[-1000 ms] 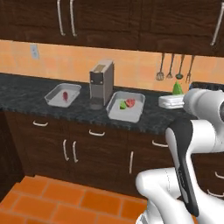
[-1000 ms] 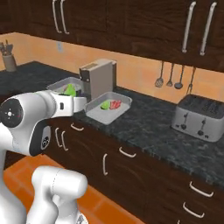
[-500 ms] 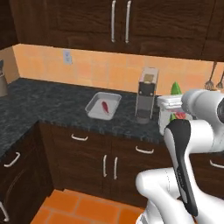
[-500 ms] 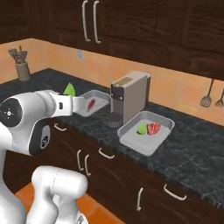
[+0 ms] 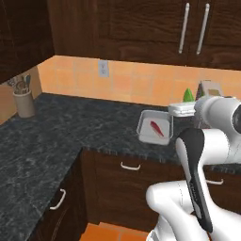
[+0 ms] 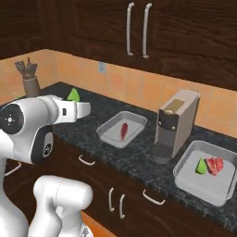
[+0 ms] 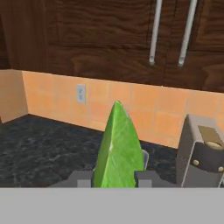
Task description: Place one lemon wedge and one steak in each tupperware on the nearby counter, to pack two identical lunches.
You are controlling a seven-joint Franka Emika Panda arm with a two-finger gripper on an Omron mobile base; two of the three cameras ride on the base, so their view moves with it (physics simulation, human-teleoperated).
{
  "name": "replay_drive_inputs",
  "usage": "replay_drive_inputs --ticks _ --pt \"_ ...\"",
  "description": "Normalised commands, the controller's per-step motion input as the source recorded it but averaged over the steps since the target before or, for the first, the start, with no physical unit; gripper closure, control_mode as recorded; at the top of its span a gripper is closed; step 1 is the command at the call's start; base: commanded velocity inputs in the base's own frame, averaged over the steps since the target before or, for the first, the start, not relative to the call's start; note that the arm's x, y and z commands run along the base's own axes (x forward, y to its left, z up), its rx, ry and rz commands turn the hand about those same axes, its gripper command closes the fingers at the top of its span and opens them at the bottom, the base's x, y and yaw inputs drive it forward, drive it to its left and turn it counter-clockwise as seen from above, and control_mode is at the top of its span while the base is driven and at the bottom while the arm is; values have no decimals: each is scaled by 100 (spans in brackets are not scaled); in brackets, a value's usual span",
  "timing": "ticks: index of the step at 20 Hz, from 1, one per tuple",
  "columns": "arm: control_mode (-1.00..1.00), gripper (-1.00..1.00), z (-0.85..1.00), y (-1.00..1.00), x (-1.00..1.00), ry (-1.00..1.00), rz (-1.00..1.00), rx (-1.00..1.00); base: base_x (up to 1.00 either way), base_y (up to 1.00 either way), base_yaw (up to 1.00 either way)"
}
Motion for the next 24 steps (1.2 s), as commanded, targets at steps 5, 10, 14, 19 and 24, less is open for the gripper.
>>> replay_drive_inputs --ticks 5,10,14,19,24 --pt "100 100 0 0 0 0 0 0 40 58 -33" --pt "100 100 0 0 0 0 0 0 11 9 -38" --pt "100 100 0 0 0 0 0 0 8 0 -34" --pt "-100 100 -19 7 7 2 -8 -6 29 9 -15" --pt "-100 100 -69 2 6 17 -15 -12 0 0 0"
